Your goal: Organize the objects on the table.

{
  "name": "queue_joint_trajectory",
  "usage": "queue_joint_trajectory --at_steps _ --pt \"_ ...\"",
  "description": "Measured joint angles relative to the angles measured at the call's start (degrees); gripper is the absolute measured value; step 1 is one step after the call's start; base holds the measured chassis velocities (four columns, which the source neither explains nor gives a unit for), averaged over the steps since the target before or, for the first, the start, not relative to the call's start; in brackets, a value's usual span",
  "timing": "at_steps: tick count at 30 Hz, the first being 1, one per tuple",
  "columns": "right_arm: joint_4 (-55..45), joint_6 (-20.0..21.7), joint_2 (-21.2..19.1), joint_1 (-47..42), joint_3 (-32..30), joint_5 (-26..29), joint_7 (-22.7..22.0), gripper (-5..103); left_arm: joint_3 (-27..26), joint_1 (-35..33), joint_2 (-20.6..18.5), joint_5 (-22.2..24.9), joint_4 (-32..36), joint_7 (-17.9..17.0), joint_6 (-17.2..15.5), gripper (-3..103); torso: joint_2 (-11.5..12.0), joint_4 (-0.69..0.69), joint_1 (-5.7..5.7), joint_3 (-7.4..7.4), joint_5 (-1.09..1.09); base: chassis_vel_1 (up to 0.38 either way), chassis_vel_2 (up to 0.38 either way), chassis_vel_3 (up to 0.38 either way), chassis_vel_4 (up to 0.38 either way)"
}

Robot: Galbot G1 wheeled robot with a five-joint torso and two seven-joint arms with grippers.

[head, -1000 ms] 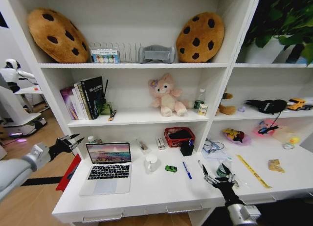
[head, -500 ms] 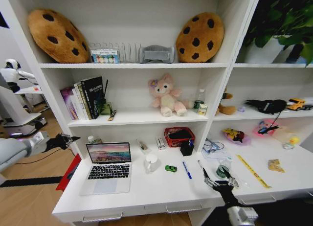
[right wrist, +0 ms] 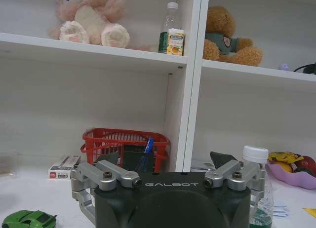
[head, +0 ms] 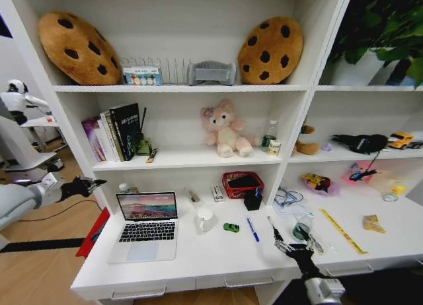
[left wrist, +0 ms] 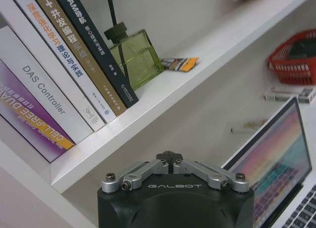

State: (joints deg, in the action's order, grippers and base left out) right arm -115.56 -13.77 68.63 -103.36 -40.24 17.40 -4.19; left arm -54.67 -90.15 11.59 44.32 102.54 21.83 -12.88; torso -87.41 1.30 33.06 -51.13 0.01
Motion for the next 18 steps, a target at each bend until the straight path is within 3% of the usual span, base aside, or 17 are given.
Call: queue_joint_trajectory --at_steps 1,2,3,5,6,8,10,14,16,18 --pt "0.0 0.0 0.0 0.0 0.0 0.0 0.0 100 0.0 0.0 0.0 0.0 0.0 0.0 0.0 0 0.0 0.00 0.00 0.00 0.00 0.000 0.000 0.000 0.000" --pt "0.0 0.1 -0.3 0.1 0.1 0.0 0.0 100 -0.2 -0.1 3.8 2.1 2.4 -2.9 -0.3 0 0.0 0.00 0.00 0.00 -0.01 0.000 0.000 0.000 0.000" --pt "0.0 0.1 -0.3 0.1 0.1 0.0 0.0 100 -0.2 -0.1 3.8 2.1 2.4 -2.9 -0.3 0 0.0 0.00 0.00 0.00 -0.01 0.000 0.000 0.000 0.000" --pt "-0.3 0.3 -0.6 0.5 0.4 0.0 -0.1 100 3.9 3.7 8.5 5.1 3.7 -7.5 -1.3 0 0.0 -0.03 -0.01 0.00 -0.02 0.000 0.000 0.000 0.000" --pt "-0.3 0.3 -0.6 0.5 0.4 0.0 -0.1 100 3.9 3.7 8.5 5.1 3.7 -7.5 -1.3 0 0.0 -0.03 -0.01 0.00 -0.02 0.000 0.000 0.000 0.000" --pt "-0.6 0.4 -1.0 0.2 0.3 0.0 -0.1 100 13.8 13.6 13.6 5.9 3.2 -10.7 -3.0 0 0.0 -0.05 -0.01 0.00 0.01 0.000 0.000 0.000 0.000" --pt "-0.9 0.4 -1.2 -0.3 -0.3 0.1 -0.1 100 20.7 22.1 16.8 6.2 2.7 -12.9 -5.4 0 0.0 0.03 0.00 0.00 0.05 0.000 0.000 0.000 0.000" --pt "-1.1 0.2 -1.2 -0.9 -1.1 0.5 -0.1 100 25.0 27.7 18.1 5.1 2.2 -12.9 -6.4 0 0.0 0.07 0.00 0.00 -0.02 0.000 0.000 0.000 0.000" --pt "-1.0 0.1 -1.2 -1.1 -1.4 0.7 -0.1 100 25.5 28.3 18.0 3.2 1.5 -11.8 -6.1 0 0.0 0.05 0.00 -0.01 -0.01 0.000 0.000 0.000 0.000" --pt "-0.3 -0.2 -1.0 -1.1 -1.6 0.8 -0.1 100 25.6 28.5 15.9 -0.4 -0.4 -8.5 -5.0 0 0.0 -0.01 0.00 -0.01 -0.02 0.000 0.000 0.000 0.000"
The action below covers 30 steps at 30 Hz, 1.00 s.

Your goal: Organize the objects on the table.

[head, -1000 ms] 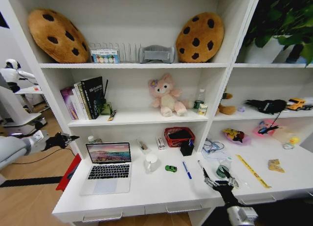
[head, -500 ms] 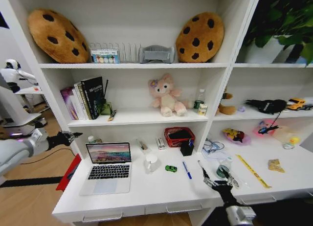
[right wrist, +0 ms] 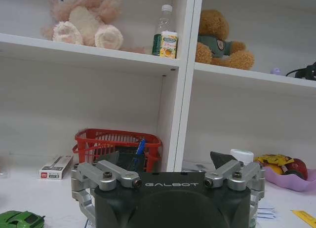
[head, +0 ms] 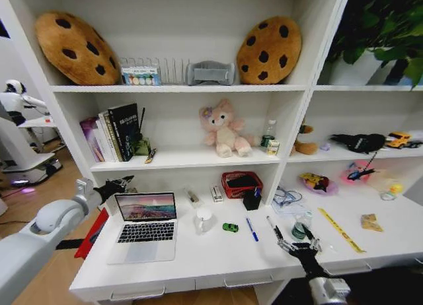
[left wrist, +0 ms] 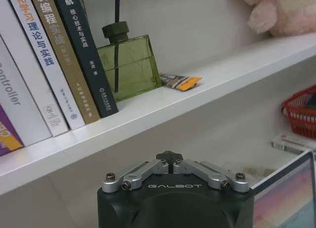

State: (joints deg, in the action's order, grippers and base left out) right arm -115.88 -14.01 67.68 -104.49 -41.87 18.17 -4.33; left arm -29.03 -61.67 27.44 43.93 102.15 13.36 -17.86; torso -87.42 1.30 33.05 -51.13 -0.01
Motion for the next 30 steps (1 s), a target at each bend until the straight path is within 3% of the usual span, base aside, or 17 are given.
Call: queue_joint_trajectory --at_steps 1,4,6,8,12,17,19,20,23,30 --pt "0.5 0.0 0.2 0.3 0.2 -0.1 0.0 100 1.0 0.8 -1.4 -1.5 -1.3 2.4 0.4 0 0.0 -0.02 -0.01 0.00 -0.01 0.000 0.000 0.000 0.000" --pt "0.8 0.0 0.3 0.7 0.5 -0.2 0.0 100 3.1 2.4 -2.2 -2.6 -2.5 4.6 0.4 0 0.0 -0.03 -0.01 0.00 -0.02 0.000 0.000 0.000 0.000" --pt "0.9 0.0 0.5 1.1 0.7 -0.3 0.0 100 9.9 9.3 -1.2 -5.8 -5.3 7.8 0.5 0 0.0 -0.03 0.00 0.00 0.03 0.000 0.000 0.000 0.000" --pt "0.9 0.0 0.4 1.2 0.7 -0.3 0.0 100 11.4 10.9 -0.8 -6.3 -5.9 8.1 0.5 0 0.0 -0.03 0.00 0.00 0.03 0.000 0.000 0.000 0.000" --pt "0.9 0.1 0.1 1.1 -0.1 0.1 0.0 100 20.7 20.5 2.0 -8.3 -8.1 10.8 -0.1 0 0.0 0.05 0.01 0.00 0.02 0.000 0.000 0.000 0.000" --pt "1.5 -0.1 0.3 1.0 -0.4 0.3 0.0 100 22.8 22.3 1.1 -12.0 -9.5 15.0 0.9 0 0.0 0.01 0.01 0.00 0.02 0.000 0.000 0.000 0.000" --pt "1.6 -0.2 0.7 0.7 -0.5 0.3 0.0 100 23.3 23.2 -0.3 -16.6 -10.9 19.8 2.6 0 0.0 -0.01 0.01 0.00 0.01 0.000 0.000 0.000 0.000" --pt "1.6 -0.2 0.7 0.7 -0.5 0.3 0.0 100 23.3 23.2 -0.3 -16.6 -10.9 19.8 2.6 0 0.0 -0.01 0.01 0.00 0.01 0.000 0.000 0.000 0.000" --pt "2.1 -0.6 1.0 0.5 -0.5 0.2 0.0 100 23.4 24.0 -2.4 -20.3 -12.2 25.5 4.6 0 0.0 0.00 0.00 0.00 0.01 0.000 0.000 0.000 0.000" --pt "2.0 -0.7 0.9 0.2 -1.0 0.4 -0.1 100 23.3 24.0 -4.1 -23.1 -12.9 28.8 6.2 0 0.0 0.00 0.01 0.00 0.01 0.000 0.000 0.000 0.000"
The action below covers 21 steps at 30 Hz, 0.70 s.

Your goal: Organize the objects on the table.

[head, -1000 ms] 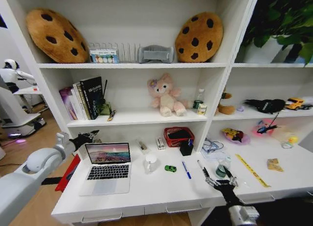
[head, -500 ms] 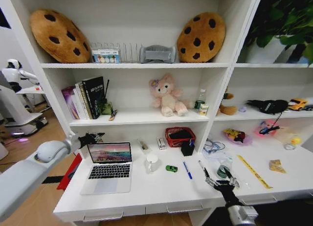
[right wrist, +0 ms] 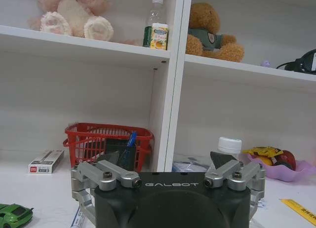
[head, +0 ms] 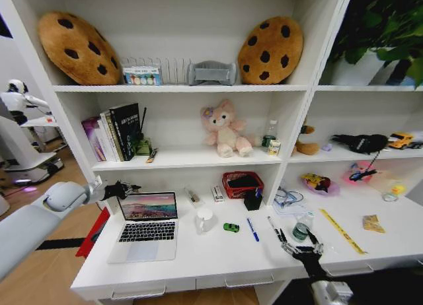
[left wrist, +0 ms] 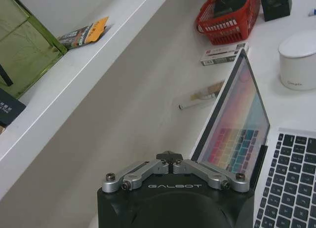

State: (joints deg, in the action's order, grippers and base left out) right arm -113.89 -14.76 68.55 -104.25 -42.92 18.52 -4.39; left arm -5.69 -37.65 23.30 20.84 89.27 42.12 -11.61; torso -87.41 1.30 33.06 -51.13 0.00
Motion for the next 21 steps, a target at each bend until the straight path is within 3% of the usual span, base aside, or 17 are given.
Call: queue_joint_trajectory --at_steps 5,11,15,17,21 --pt "0.1 -0.3 -0.1 -0.5 -1.2 0.3 0.0 100 -1.0 -0.3 -1.6 -1.9 0.3 5.3 1.6 0 0.0 0.00 0.00 0.00 0.00 0.000 0.000 0.000 0.000" --pt "0.2 -0.5 0.2 -0.6 -1.1 0.2 0.0 100 -3.4 -2.6 -2.7 -1.9 1.6 8.1 2.1 0 0.0 0.00 0.00 0.00 0.00 0.000 0.000 0.000 0.000" --pt "-0.4 -0.5 0.3 -0.7 -1.0 0.1 0.0 100 -9.6 -8.2 -5.2 -2.0 3.9 11.2 3.5 0 0.0 0.02 0.00 0.00 0.02 0.000 0.000 0.000 0.000" --pt "-0.9 -0.4 0.2 -1.1 -1.0 0.0 -0.1 100 -14.5 -14.5 -9.1 -2.1 8.0 13.4 4.5 0 0.0 -0.03 -0.01 0.01 -0.01 0.000 0.000 0.000 0.000" --pt "-1.0 -0.4 0.3 -1.3 -0.7 -0.4 -0.1 100 -16.0 -17.1 -11.1 -3.0 11.4 14.5 5.4 0 0.0 -0.03 -0.02 0.01 -0.01 0.000 0.000 0.000 0.000"
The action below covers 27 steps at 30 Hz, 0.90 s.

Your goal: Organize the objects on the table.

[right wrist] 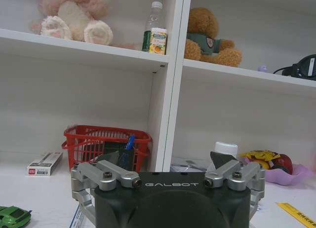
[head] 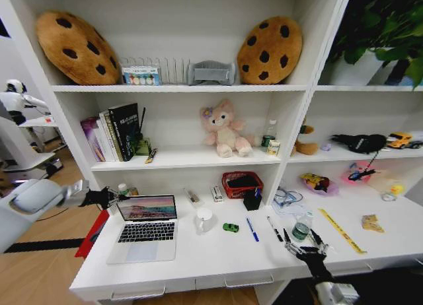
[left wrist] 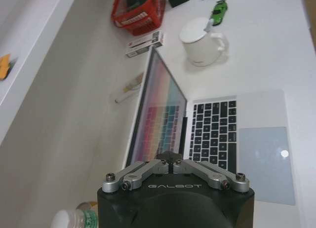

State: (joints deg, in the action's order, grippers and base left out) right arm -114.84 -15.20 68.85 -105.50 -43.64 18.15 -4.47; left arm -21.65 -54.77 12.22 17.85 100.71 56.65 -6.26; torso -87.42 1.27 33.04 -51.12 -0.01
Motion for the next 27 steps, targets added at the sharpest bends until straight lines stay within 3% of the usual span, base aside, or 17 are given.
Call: queue_joint_trajectory --at_steps 4,6,8,10,11,12,13,15,17,19,21,22,23,24,27 --pt "-0.3 0.1 0.3 0.1 0.8 -0.6 -0.1 100 -0.3 0.0 0.5 1.9 2.1 -3.2 -0.4 0 0.0 0.04 0.00 0.00 0.01 0.000 0.000 0.000 0.000" --pt "-0.4 0.2 0.3 0.2 1.0 -0.8 -0.1 100 0.6 2.5 2.1 3.4 0.7 -7.6 -2.0 0 0.0 0.04 0.01 0.00 0.01 0.000 0.000 0.000 0.000" --pt "-0.4 0.2 0.2 0.2 1.0 -0.8 -0.1 100 1.1 3.2 2.6 3.3 0.1 -8.9 -2.7 0 0.0 0.04 0.01 -0.01 0.01 0.000 0.000 0.000 0.000" --pt "-0.1 0.1 0.2 0.1 0.6 -0.7 -0.1 100 1.8 3.6 3.6 2.4 -0.8 -12.8 -3.6 0 0.0 0.03 0.01 -0.01 0.02 0.000 0.000 0.000 0.000" --pt "-0.1 0.1 0.2 0.1 0.6 -0.7 -0.1 100 1.8 3.6 3.6 2.4 -0.8 -12.8 -3.6 0 0.0 0.03 0.01 -0.01 0.02 0.000 0.000 0.000 0.000" --pt "0.3 0.0 0.3 0.1 0.6 -0.6 -0.1 100 2.5 3.4 4.4 1.3 -1.7 -16.6 -4.1 0 0.0 0.04 0.01 0.00 0.00 0.000 0.000 0.000 0.000" --pt "0.3 0.0 0.3 0.1 0.6 -0.6 -0.1 100 2.5 3.4 4.4 1.3 -1.7 -16.6 -4.1 0 0.0 0.04 0.01 0.00 0.00 0.000 0.000 0.000 0.000" --pt "0.7 -0.1 0.4 0.1 0.7 -0.6 -0.1 100 4.1 3.2 6.2 -2.0 -4.2 -21.7 -4.7 0 0.0 0.03 0.01 -0.01 0.04 0.000 0.000 0.000 0.000" --pt "0.8 -0.1 0.4 0.2 0.8 -0.6 -0.1 100 4.6 3.3 6.8 -3.8 -5.1 -21.9 -4.7 0 0.0 0.03 0.01 -0.01 0.03 0.000 0.000 0.000 0.000" --pt "0.8 -0.1 0.3 0.4 0.9 -0.6 -0.1 100 5.2 3.8 7.1 -5.2 -6.0 -20.5 -4.6 0 0.0 0.03 0.01 -0.01 0.03 0.000 0.000 0.000 0.000" --pt "1.2 -0.1 0.4 0.6 0.8 -0.5 -0.1 100 5.1 4.6 6.1 -7.4 -6.4 -13.1 -3.5 0 0.0 0.05 0.02 0.00 0.00 0.000 0.000 0.000 0.000" --pt "1.2 -0.1 0.4 0.6 0.8 -0.5 -0.1 100 5.1 4.6 6.1 -7.4 -6.4 -13.1 -3.5 0 0.0 0.05 0.02 0.00 0.00 0.000 0.000 0.000 0.000" --pt "1.6 -0.1 0.5 0.6 0.7 -0.5 -0.1 100 4.7 4.6 4.8 -8.2 -6.3 -8.8 -2.8 0 0.0 0.04 0.02 0.00 -0.03 0.000 0.000 0.000 0.000" --pt "1.6 -0.1 0.5 0.6 0.7 -0.5 -0.1 100 4.7 4.6 4.8 -8.2 -6.3 -8.8 -2.8 0 0.0 0.04 0.02 0.00 -0.03 0.000 0.000 0.000 0.000" --pt "2.1 -0.4 1.3 0.5 1.0 -0.8 0.0 100 3.8 3.3 2.4 -8.7 -5.6 -0.5 -0.9 0 0.0 0.02 0.02 -0.01 0.03 0.000 0.000 0.000 0.000"
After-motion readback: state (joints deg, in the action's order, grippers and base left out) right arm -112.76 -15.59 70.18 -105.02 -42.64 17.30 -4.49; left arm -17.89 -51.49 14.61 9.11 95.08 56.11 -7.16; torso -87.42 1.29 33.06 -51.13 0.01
